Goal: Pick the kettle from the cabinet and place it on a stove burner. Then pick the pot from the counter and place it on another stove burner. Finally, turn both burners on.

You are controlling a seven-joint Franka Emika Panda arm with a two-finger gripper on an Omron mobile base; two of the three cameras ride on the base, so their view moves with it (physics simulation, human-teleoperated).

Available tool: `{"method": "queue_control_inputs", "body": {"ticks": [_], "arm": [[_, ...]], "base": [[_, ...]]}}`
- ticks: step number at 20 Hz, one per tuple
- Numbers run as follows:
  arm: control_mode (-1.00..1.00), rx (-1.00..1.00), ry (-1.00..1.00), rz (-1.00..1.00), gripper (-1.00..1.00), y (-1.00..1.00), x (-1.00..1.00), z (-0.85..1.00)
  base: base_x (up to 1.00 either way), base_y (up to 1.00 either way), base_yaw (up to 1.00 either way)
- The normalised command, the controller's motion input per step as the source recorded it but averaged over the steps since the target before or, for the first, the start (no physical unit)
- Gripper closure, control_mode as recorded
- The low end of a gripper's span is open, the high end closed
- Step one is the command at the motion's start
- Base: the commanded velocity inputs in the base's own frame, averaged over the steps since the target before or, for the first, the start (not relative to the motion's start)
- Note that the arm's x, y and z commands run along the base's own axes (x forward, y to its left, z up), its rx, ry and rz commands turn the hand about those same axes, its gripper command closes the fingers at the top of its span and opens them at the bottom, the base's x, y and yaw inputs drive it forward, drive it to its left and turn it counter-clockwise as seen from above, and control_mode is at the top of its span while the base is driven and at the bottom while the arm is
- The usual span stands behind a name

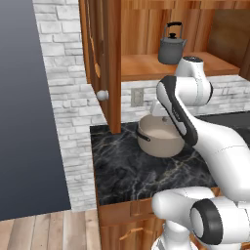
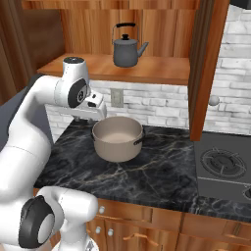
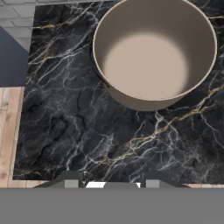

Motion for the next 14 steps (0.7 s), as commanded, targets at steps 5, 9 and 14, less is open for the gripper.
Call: {"method": "queue_control_inputs", "body": {"ticks": [5, 9, 14], "arm": [[-1.00, -0.01, -0.02, 0.00, -1.00, 0.01, -0.10, 0.00], [-1.00, -0.01, -0.04, -0.08, -1.00, 0.00, -0.02, 0.01], [-1.00, -0.03, -0.05, -0.09, -1.00, 0.00, 0.00, 0.06]], "base": [[0.00, 0.00, 0.00], [0.00, 0.00, 0.00], [0.00, 0.00, 0.00]]}}
